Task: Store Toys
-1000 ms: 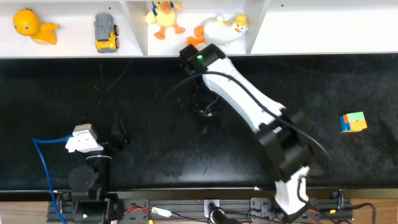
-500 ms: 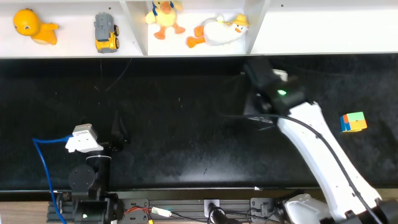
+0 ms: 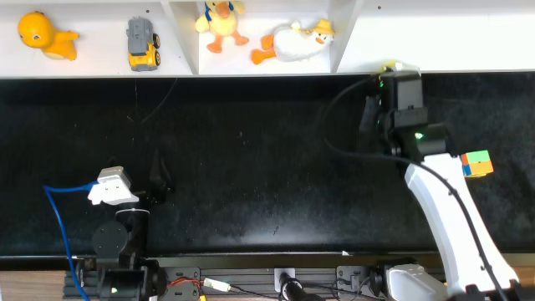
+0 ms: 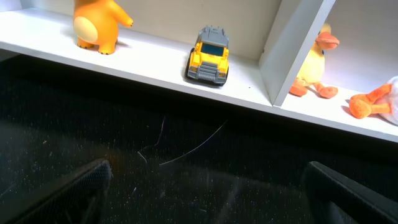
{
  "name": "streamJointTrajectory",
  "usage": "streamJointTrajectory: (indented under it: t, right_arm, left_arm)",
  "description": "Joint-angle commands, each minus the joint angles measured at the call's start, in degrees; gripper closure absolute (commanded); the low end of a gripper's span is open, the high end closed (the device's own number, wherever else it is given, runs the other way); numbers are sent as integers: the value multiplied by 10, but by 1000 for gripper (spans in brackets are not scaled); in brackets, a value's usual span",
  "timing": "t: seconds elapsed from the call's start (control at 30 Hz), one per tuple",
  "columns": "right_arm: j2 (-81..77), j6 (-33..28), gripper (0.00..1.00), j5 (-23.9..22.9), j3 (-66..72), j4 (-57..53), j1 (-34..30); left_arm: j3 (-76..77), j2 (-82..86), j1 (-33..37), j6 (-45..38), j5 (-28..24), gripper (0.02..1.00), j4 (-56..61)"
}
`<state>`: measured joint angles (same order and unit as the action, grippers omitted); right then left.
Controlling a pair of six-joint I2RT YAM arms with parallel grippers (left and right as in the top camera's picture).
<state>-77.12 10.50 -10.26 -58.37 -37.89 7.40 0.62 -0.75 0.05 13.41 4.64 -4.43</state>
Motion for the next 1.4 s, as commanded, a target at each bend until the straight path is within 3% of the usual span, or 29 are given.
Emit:
streamJointTrajectory:
  t: [0.03, 0.23, 0.7, 1.23, 1.3, 1.33, 1.4]
  right_arm:
    - [-38, -121, 958, 60, 2, 53, -27]
    - [-86, -148, 956, 64, 2, 145, -46]
    - [-166, -142, 954, 62, 2, 333, -52]
    - [-218, -117, 958, 63, 2, 375, -52]
    - [-218, -112, 906, 63, 2, 375, -52]
    - [-218, -106, 794, 63, 2, 375, -52]
    - [-218, -102, 717, 63, 2, 374, -52]
  left_arm:
    - [-2, 6, 3, 2, -7, 20, 0]
    - [-2, 6, 3, 2, -7, 20, 0]
    - [-2, 6, 3, 2, -7, 20, 0]
    - [-2, 6, 3, 2, -7, 20, 0]
    - [-2, 6, 3, 2, -7, 20, 0]
    - [-2, 6, 3, 2, -7, 20, 0]
    - [-2, 6, 3, 2, -7, 20, -1]
